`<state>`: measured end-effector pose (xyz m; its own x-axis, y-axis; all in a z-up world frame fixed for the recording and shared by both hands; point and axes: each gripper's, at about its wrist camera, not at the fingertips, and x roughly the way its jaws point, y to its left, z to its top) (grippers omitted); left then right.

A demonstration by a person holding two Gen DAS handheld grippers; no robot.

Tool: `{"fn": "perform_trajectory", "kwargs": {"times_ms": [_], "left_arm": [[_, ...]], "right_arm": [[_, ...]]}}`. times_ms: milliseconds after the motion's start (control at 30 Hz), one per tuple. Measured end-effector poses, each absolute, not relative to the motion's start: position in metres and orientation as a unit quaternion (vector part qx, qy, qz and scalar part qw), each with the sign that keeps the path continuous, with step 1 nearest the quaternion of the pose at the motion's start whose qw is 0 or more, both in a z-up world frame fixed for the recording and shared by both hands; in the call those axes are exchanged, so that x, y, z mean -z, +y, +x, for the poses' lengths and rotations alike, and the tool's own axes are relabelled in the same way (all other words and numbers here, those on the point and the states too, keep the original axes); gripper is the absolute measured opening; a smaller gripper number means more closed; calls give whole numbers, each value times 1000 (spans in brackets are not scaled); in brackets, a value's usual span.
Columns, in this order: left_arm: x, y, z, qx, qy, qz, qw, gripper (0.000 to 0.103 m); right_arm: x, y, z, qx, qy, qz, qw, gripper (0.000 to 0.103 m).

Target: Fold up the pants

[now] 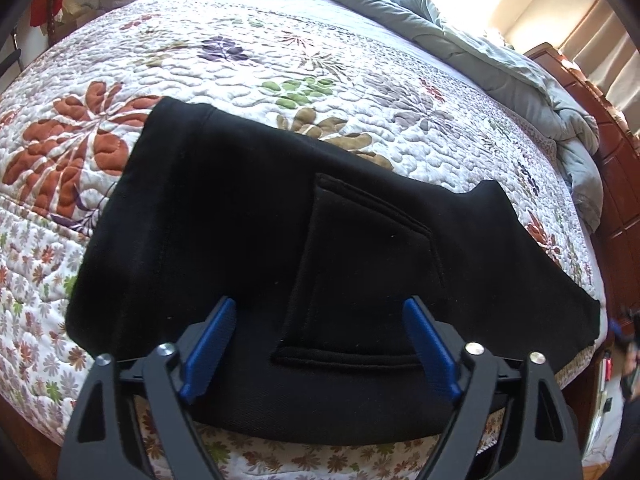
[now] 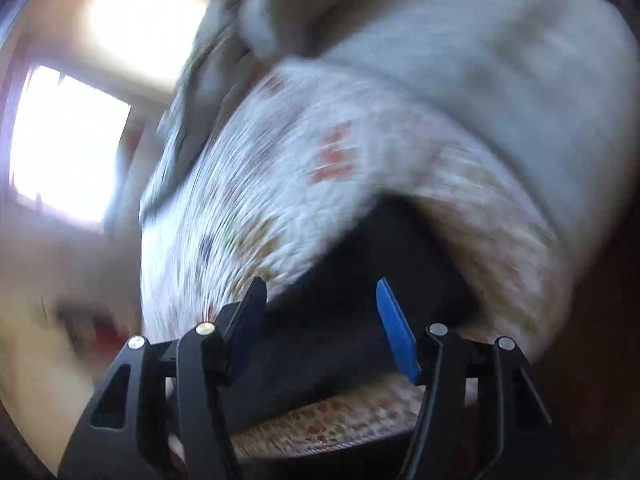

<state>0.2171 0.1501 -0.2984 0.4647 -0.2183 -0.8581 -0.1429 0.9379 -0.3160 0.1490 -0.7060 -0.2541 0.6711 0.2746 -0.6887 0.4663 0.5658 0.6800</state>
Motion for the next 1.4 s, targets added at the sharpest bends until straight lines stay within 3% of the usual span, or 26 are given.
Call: {"fn": "perform_trajectory", "kwargs": {"times_ms": [200, 333, 467, 833, 933, 967, 1133, 1200, 1233, 1333, 1400], "left_arm": [[296, 149, 219, 20, 528, -174, 831, 89], [296, 152, 219, 21, 533, -183, 826, 89], [295, 151, 217, 16, 535, -179, 826, 89], [295, 150, 217, 9, 538, -176, 825, 89], [294, 151, 217, 10, 538, -177, 824, 89], [295, 151, 217, 11, 538, -179, 823, 89], [296, 154, 218, 16, 538, -183, 823, 89], [296, 154, 218, 17, 538, -182, 823, 89], [297, 154, 218, 19, 538, -181, 823, 89], [295, 155, 218, 23, 539, -180, 823, 89], [295, 155, 217, 23, 538, -181, 823, 89]], "right_arm": [[315, -713, 106, 99, 357, 549, 750, 51], [326, -710, 120, 104, 352, 554, 747, 54], [334, -715, 117, 105, 348, 568, 738, 38], [337, -717, 115, 79, 332, 592, 730, 37], [341, -716, 120, 72, 323, 602, 727, 5], [337, -716, 117, 72, 311, 605, 730, 4], [345, -718, 105, 95, 315, 608, 722, 4], [354, -719, 110, 82, 327, 604, 722, 9], [354, -721, 109, 75, 322, 606, 724, 14], [336, -724, 93, 69, 286, 603, 742, 45], [333, -722, 83, 68, 284, 606, 740, 45]]}}
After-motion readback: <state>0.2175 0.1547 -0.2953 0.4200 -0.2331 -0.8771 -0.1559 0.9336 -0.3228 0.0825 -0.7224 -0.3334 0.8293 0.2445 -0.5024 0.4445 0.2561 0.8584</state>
